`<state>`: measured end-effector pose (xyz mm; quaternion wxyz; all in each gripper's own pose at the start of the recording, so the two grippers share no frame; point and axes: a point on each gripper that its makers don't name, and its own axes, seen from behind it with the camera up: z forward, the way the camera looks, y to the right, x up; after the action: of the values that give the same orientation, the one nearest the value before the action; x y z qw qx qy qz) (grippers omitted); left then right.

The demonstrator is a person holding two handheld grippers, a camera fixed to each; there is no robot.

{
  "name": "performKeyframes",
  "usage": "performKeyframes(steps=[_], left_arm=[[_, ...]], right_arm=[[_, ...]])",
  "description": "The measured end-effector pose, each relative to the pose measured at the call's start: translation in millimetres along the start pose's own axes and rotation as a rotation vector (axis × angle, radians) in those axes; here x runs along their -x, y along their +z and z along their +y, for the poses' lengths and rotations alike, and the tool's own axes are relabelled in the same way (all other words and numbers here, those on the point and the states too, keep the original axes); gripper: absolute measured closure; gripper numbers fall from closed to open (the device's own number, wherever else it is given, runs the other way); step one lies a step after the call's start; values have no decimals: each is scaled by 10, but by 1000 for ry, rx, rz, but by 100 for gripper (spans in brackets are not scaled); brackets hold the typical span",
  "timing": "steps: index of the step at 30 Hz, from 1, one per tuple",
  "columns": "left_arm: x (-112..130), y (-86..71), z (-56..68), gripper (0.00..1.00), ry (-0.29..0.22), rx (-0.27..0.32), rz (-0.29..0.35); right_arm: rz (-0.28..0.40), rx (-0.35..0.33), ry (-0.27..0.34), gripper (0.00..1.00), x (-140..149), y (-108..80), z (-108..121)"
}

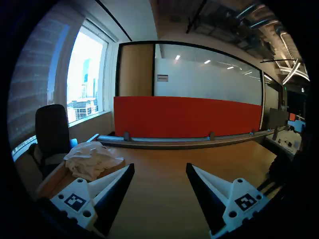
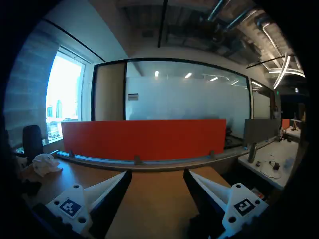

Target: Fold towel

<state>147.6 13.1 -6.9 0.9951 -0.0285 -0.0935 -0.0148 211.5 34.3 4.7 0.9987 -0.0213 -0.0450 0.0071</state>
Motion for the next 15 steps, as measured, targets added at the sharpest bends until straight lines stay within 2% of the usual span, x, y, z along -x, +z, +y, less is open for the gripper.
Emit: performKeyframes(steps=[8, 15], left_arm=[[-29, 17, -24, 4, -21, 2, 23], [-25, 26, -21, 4, -20, 8, 34]], right_arm=[[-3, -18, -5, 0, -26, 15, -218], [-16, -20, -12, 0, -14, 12, -313]])
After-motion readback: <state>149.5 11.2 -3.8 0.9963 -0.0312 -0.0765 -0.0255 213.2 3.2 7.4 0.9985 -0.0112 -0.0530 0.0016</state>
